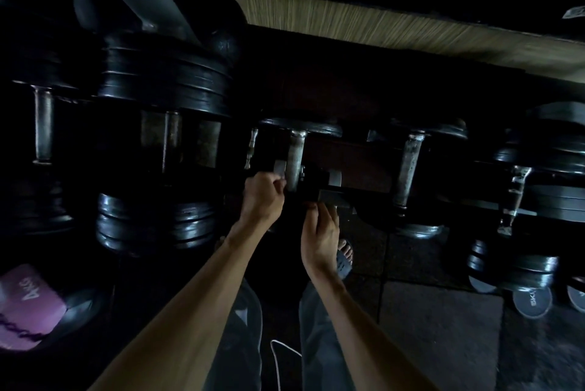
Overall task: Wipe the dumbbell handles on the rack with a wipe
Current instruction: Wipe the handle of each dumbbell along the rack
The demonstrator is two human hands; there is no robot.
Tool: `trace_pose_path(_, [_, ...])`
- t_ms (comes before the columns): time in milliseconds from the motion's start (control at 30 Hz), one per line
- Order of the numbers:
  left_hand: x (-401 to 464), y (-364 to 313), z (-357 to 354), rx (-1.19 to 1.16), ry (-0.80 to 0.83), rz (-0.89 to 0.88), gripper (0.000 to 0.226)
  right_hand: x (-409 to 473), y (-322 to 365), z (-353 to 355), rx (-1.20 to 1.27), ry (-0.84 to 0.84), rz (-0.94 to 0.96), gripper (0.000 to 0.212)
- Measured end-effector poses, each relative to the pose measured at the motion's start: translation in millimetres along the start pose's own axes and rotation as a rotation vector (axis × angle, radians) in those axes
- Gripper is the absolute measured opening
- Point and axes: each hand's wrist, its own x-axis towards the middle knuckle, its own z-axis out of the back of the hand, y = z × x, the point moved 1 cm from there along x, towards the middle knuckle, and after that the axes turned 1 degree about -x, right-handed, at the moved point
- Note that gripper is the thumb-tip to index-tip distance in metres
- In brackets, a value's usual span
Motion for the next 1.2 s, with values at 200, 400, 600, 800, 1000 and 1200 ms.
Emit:
trace_pose_path(200, [8,-37,1,-0.196,-0.301,-0.090,0.016,7,-1,14,-0.065,0.182,-0.019,0.030])
trace_pose_path(400, [-29,-19,-10,-0.135,-0.243,-0.094,0.005,11,-5,19,-0.079,0.246,0.009,0.027])
trace_pose_path(600, [12,-57,-10,-0.143,-0.460,-0.175,0.025,16,-9,19,-0.145,0.292,0.031,0.028])
trace_pose_path(800, [-23,-31,-14,-0.067,-0.346,-0.212,0.009,14,-9,19,-0.117,0.266,0.018,0.028])
trace_pose_path(1000, [-5,-30,-4,0.037,-0.291,-0.256,0.020,9,-5,17,-0.052,0.211,-0.011,0.026])
trace_pose_path(1200, [-24,-14,-5,0.080,-0.137,-0.207,0.015,4,4,23,-0.009,0.167,-0.035,0.024])
